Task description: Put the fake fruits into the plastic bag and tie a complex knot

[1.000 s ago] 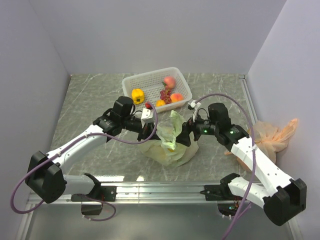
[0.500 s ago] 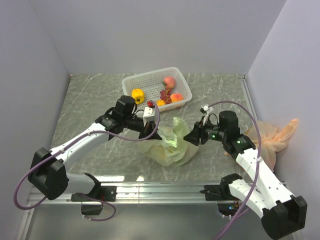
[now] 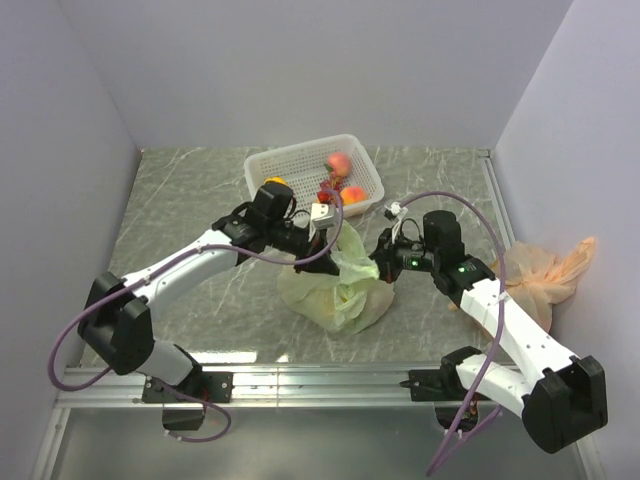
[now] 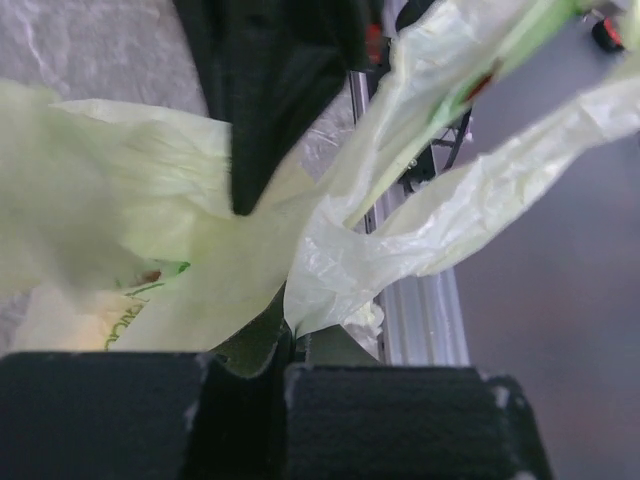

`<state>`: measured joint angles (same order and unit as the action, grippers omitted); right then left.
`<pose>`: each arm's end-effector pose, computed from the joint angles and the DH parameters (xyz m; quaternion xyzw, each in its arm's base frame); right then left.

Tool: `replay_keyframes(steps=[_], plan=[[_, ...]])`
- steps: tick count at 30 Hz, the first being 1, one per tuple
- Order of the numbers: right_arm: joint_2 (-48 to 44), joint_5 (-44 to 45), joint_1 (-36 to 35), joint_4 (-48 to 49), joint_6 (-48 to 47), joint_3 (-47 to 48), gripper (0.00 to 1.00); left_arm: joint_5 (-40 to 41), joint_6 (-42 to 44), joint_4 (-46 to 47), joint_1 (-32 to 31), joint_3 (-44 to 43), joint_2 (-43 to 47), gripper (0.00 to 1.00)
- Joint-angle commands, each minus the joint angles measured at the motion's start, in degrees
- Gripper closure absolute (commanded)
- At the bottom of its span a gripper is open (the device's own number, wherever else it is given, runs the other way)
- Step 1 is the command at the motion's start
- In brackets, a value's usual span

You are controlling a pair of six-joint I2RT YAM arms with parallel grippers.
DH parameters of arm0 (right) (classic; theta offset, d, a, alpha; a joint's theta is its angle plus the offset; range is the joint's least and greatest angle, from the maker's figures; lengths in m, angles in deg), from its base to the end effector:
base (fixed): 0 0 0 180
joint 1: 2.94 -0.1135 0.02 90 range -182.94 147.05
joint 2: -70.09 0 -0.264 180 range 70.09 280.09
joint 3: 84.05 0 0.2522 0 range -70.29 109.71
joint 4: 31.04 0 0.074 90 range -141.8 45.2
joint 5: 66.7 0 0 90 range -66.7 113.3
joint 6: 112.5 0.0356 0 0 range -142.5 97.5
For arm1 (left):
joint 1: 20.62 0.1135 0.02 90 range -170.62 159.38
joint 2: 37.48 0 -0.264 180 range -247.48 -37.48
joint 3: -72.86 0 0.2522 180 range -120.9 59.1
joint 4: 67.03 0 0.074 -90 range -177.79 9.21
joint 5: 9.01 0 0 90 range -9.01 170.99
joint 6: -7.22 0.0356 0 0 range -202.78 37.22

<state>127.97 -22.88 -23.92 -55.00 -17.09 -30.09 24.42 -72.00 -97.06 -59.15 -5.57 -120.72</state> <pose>0.1948 0.1022 0.2737 -0.3072 0.7533 0.4354 0.3854 0.2295 -0.2208 0.3010 0.5250 0.6179 -0.5055 0.2951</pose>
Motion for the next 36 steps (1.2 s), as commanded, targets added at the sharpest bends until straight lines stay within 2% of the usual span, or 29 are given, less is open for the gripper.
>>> replay_keyframes(steps=[1, 2, 3, 5, 6, 8, 14, 15, 21, 28, 30, 31, 32, 34, 35, 36], plan=[[-0.8, -3.6, -1.3, 1.2, -3.6, 2.9, 0.97, 1.9, -6.4, 0.5, -0.2, -4.1, -2.8, 0.99], [-0.8, -5.0, -1.4, 0.8, -4.1, 3.0, 0.94, 2.1, -7.0, 0.2, -0.2, -4.4, -3.4, 1.0], [-1.0, -5.6, -1.3, 0.1, -4.9, 3.1, 0.83, 2.3, -7.5, -0.1, -0.3, -4.7, -4.3, 1.0], [-1.3, -6.5, -1.4, -1.0, -7.4, 2.9, 0.73, 1.9, -8.1, 0.1, -0.2, -5.1, -4.8, 0.99], [-1.6, -6.6, -1.4, -1.1, -7.9, 2.6, 0.62, 1.6, -8.8, 0.4, -0.3, -4.9, -4.8, 1.0], [-2.0, -6.7, -1.4, -0.2, -8.1, 2.0, 0.5, 1.4, -9.4, 1.4, -0.3, -4.3, -4.7, 0.99], [-2.0, -8.2, -1.4, 1.5, -9.5, 1.2, 0.39, 1.3, -10.3, 2.6, -0.2, -3.8, -4.7, 0.99], [-2.0, -8.4, -1.5, 1.5, -9.8, 1.2, 0.37, 1.3, -12.6, 2.9, -0.2, -3.6, -4.6, 0.99], [-1.6, -8.0, -2.1, 5.4, -6.6, 0.8, 0.33, 2.2, -15.0, 5.5, -0.5, -3.2, -4.9, 0.99], [0.7, -7.2, -3.7, 10.1, -1.6, 1.4, 0.33, 4.8, -14.6, 4.8, -1.3, -3.8, -6.0, 0.99], [1.3, -7.0, -3.9, 10.1, -1.4, 1.5, 0.37, 5.4, -14.4, 4.6, -1.6, -3.8, -5.8, 0.99], [1.7, -6.8, -4.0, 11.5, -1.2, 1.8, 0.43, 5.3, -14.2, 4.5, -1.6, -3.8, -5.7, 0.99], [2.1, -6.8, -4.0, 11.3, -1.4, 1.9, 0.55, 5.2, -14.0, 4.3, -1.6, -3.8, -5.6, 0.99], [2.3, -5.9, -4.0, 10.6, -1.8, 2.2, 0.67, 5.1, -13.5, 3.8, -1.6, -3.7, -5.4, 0.99], [2.5, -5.9, -3.9, 10.6, -2.7, 2.2, 0.8, 5.0, -13.3, 3.5, -1.6, -3.7, -5.4, 0.99], [2.5, -5.6, -4.0, 10.6, -2.9, 2.4, 0.86, 4.8, -12.5, 2.7, -1.7, -3.6, -5.0, 0.99]])
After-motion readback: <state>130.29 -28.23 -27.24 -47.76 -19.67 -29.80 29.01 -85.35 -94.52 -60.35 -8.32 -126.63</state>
